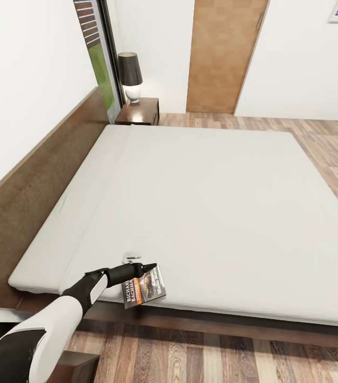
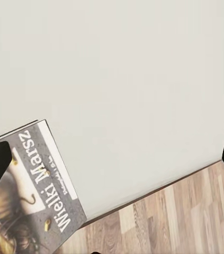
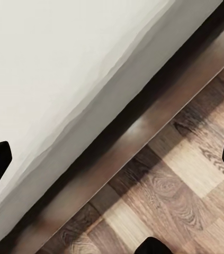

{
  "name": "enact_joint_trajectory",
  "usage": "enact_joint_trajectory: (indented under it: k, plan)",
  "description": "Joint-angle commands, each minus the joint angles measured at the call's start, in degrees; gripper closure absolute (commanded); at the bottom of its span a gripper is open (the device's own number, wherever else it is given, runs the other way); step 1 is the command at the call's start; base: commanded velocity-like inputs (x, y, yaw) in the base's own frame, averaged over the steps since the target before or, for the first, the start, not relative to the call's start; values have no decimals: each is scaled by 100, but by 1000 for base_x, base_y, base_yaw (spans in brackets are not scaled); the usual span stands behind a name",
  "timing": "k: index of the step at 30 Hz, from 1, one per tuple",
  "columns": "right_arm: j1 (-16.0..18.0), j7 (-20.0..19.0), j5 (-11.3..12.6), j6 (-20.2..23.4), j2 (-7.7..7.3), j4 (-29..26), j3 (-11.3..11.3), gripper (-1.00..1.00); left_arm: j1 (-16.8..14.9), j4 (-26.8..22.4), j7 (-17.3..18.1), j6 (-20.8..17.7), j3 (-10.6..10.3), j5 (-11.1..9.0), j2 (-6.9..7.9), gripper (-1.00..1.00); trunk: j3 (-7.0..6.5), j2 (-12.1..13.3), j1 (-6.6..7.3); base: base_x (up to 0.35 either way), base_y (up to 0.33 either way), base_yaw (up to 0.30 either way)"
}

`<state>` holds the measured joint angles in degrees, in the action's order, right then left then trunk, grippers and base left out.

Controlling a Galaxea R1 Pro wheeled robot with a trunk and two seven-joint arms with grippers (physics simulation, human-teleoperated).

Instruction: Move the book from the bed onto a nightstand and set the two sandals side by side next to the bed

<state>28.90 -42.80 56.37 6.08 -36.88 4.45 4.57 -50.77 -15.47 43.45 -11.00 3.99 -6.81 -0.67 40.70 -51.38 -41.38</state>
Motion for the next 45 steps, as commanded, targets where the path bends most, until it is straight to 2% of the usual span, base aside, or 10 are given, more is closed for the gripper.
enact_joint_trajectory:
  k: [1,24,34,40,43,45]
  plan:
    - [10,-33,23,56,-4,20,44,-100,-3,0,23,-60,40,-13,-4,-100,4,-4,-1,0,0,0]
    - [10,-25,24,43,-4,20,44,-100,-3,9,23,-60,39,-13,-12,-100,4,-4,-1,-64,-2,0]
    - [10,-18,23,37,4,20,36,-100,-3,8,23,-60,39,-18,-13,-100,4,-4,-1,-64,-212,0]
    - [10,-20,23,34,5,20,35,-100,-3,9,23,-60,40,-21,-13,-100,4,-4,-1,-2,-49,0]
    - [10,-24,23,34,45,20,30,-100,-3,9,23,-60,40,-22,-13,-100,4,-4,-1,0,-7,0]
    - [10,-26,6,34,147,14,28,-100,-3,9,23,-60,40,-22,-13,-100,4,-4,-1,0,-3,0]
